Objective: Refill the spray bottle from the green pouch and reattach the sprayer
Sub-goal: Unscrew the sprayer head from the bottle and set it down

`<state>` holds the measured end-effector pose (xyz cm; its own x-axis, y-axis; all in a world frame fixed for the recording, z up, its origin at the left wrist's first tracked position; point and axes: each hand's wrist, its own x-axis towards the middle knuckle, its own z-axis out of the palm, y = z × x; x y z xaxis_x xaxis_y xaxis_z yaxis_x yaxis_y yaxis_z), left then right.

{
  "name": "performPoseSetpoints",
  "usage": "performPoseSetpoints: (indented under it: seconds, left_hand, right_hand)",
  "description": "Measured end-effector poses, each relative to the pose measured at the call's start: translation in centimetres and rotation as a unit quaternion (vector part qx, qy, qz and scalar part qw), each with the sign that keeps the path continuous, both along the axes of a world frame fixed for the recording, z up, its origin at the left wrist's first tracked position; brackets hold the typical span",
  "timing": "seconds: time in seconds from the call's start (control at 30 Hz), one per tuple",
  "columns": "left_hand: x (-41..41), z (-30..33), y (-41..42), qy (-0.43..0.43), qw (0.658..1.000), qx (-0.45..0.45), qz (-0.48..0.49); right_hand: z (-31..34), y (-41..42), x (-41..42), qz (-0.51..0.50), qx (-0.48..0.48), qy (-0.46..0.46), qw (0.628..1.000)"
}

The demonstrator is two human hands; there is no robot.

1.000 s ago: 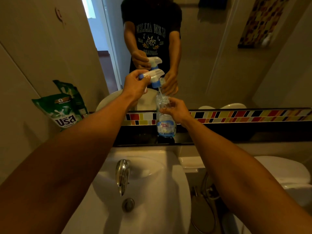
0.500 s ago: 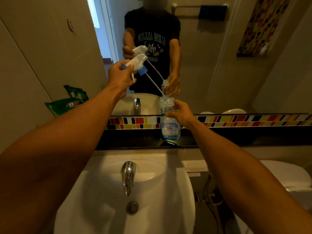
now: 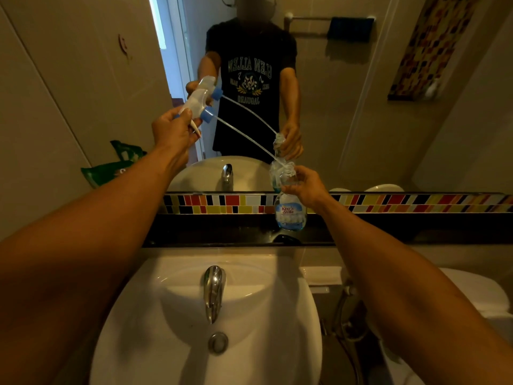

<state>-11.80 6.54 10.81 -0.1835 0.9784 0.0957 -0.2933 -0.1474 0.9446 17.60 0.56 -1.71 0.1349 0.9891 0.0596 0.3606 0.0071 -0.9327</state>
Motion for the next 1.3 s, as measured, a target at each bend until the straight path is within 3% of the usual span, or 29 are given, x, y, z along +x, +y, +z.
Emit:
performPoseSetpoints:
  seconds: [0.23,0.47,0.8,0.93,1.1,1.3]
  left_hand:
    - [-1.6,-2.4,0.1,-0.075,0.994,-0.066,0.032]
    - [-1.9,-5.7,-0.6,-0.204,0.966,-0.157,0.035]
    - [-2.3,-15.1,-0.1,-0.230,0.944,-0.228,0.067]
    - [-1.7,-18.3,0.0,-0.158,0.946,-0.280,0.048]
    - [-0.8,-21.7,0.5,0.007,0.936,-0.339,0.094]
    - [-1.3,-24.9,1.5,0.094,0.929,-0.351,0.063]
  right_hand:
    - [0.7,-0.6,-0.3,-0.003,0.011,0.022,1.000]
    - [0.5,-0.6,-0.5,-0.013,0.028,0.041,0.999]
    - [-0.5,-0.7,-1.3,-0.001,0.037,0.023,0.999]
    - [-1.2,0.0,-2.1,0.021,0.043,0.021,0.999]
    - [-2.4,1.6,-4.0,0.050,0.027,0.020,0.998]
    - [-4.1,3.1,-6.2,0.071,0.017,0.024,0.997]
